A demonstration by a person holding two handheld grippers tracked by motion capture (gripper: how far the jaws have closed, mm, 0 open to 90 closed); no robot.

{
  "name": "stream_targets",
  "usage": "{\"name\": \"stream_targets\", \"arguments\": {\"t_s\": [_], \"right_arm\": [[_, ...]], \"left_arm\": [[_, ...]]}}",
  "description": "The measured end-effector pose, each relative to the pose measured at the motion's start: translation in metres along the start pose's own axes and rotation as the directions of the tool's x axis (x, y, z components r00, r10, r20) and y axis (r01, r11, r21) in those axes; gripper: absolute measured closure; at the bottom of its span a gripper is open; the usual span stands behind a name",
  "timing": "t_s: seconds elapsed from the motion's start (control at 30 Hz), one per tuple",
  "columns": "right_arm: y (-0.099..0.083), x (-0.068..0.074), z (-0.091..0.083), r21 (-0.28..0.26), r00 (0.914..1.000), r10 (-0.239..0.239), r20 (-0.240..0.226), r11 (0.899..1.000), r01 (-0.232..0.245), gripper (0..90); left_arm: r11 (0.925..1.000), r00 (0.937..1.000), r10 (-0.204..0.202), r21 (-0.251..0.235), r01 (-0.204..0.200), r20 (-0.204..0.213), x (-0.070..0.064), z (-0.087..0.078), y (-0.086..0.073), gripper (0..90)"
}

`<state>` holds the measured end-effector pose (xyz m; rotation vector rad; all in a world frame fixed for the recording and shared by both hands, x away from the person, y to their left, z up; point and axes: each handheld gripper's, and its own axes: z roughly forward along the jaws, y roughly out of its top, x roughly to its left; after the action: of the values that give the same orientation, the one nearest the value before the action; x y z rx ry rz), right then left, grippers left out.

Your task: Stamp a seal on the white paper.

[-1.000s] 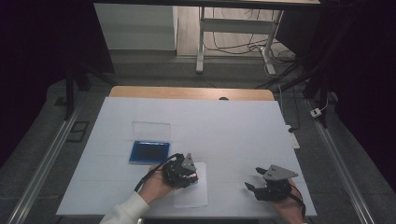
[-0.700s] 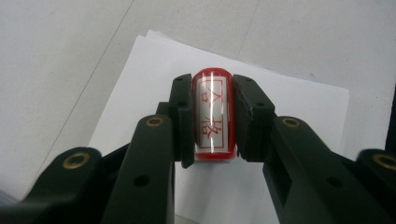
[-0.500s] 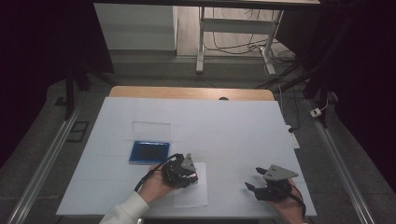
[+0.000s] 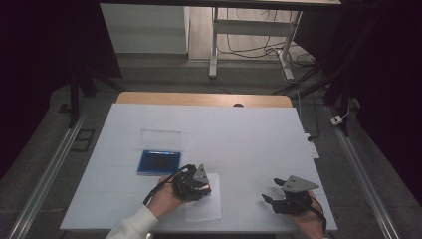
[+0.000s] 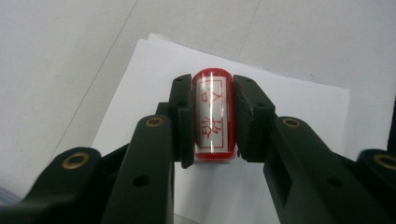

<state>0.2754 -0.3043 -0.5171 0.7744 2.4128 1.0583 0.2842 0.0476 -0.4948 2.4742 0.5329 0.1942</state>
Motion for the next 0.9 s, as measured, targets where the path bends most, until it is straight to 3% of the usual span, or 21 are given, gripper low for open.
{"name": "stream_targets", "arguments": {"t_s": [0.3, 0.5, 0.7, 0.8, 0.9], "right_arm": [[0.0, -0.001, -0.001, -0.004, 1.0, 0.0, 0.002, 1.0, 0.0, 27.6], [-0.001, -0.001, -0.002, -0.007, 1.0, 0.003, 0.004, 1.0, -0.003, 27.7], [-0.001, -0.001, -0.002, -0.003, 1.0, 0.0, 0.005, 1.0, 0.0, 27.7], [-0.001, -0.001, -0.001, -0.003, 1.0, 0.0, 0.002, 1.0, 0.0, 27.7], [-0.001, -0.002, -0.001, -0.008, 1.0, 0.006, 0.002, 1.0, -0.006, 27.7]], "left_arm": [[0.9997, 1.0, -0.008, -0.023, 0.008, -0.004, 0.001, -0.003, -0.001, 69.9], [0.9948, 0.9987, -0.047, -0.09, 0.049, 0.016, 0.007, -0.014, -0.002, 69.8], [0.9794, 0.9953, -0.089, -0.178, 0.095, 0.038, 0.014, -0.034, -0.003, 69.7], [0.9705, 0.993, -0.109, -0.212, 0.116, 0.046, 0.018, -0.042, -0.004, 69.7], [0.9663, 0.9924, -0.115, -0.227, 0.122, 0.044, 0.021, -0.049, -0.006, 69.7]]}}
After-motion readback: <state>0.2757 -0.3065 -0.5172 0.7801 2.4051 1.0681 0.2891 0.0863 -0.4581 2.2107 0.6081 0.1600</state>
